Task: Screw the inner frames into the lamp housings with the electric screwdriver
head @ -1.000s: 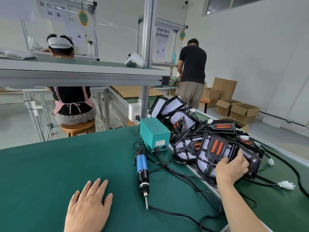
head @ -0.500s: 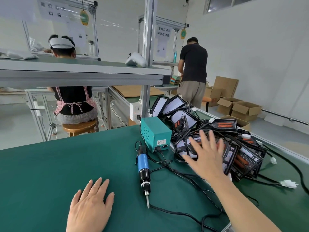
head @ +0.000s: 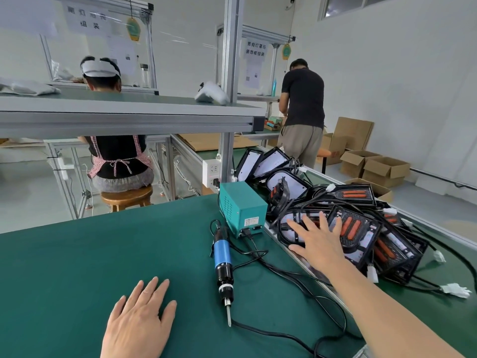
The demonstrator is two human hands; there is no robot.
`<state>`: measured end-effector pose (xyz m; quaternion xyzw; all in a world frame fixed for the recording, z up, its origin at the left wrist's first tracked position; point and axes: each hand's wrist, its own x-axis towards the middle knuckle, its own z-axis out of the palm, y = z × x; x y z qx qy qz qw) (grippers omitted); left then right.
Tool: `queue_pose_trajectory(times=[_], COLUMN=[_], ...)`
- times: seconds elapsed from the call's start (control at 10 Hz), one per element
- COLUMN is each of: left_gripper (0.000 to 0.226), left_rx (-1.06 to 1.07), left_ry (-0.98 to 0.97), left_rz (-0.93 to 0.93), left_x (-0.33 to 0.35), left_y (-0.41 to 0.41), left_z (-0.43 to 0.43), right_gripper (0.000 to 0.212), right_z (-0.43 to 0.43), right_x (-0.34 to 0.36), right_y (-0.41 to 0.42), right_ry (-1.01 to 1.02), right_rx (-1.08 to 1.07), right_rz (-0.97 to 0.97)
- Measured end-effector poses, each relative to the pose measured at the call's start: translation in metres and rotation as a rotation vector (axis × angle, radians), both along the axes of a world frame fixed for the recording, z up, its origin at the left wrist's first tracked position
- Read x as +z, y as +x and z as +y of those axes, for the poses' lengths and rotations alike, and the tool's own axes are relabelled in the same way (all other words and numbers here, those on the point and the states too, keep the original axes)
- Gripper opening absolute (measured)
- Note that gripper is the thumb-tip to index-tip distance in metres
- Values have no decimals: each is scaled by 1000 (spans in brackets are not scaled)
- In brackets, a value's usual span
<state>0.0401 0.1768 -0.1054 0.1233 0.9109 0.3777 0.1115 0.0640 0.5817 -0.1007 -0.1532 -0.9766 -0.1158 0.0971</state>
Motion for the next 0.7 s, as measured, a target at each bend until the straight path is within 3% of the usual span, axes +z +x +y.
queue_pose_trajectory(times=[0.5,0.6,0.7], left_gripper=[56,57,58], left_rx=[4,44,-26], left_ry=[-113,-123,-275], left_rz=[115,157,232], left_x=[-8,-14,-16], left_y=[7,10,14], left_z=[-10,-9,-9], right_gripper=[70,69,66], right_z=[20,17,11], right_x=[-2,-3,-7], right_y=[7,8,10], right_ry=[-5,-3,-35], right_rx=[-16,-10,22], right_rz=[20,88,191])
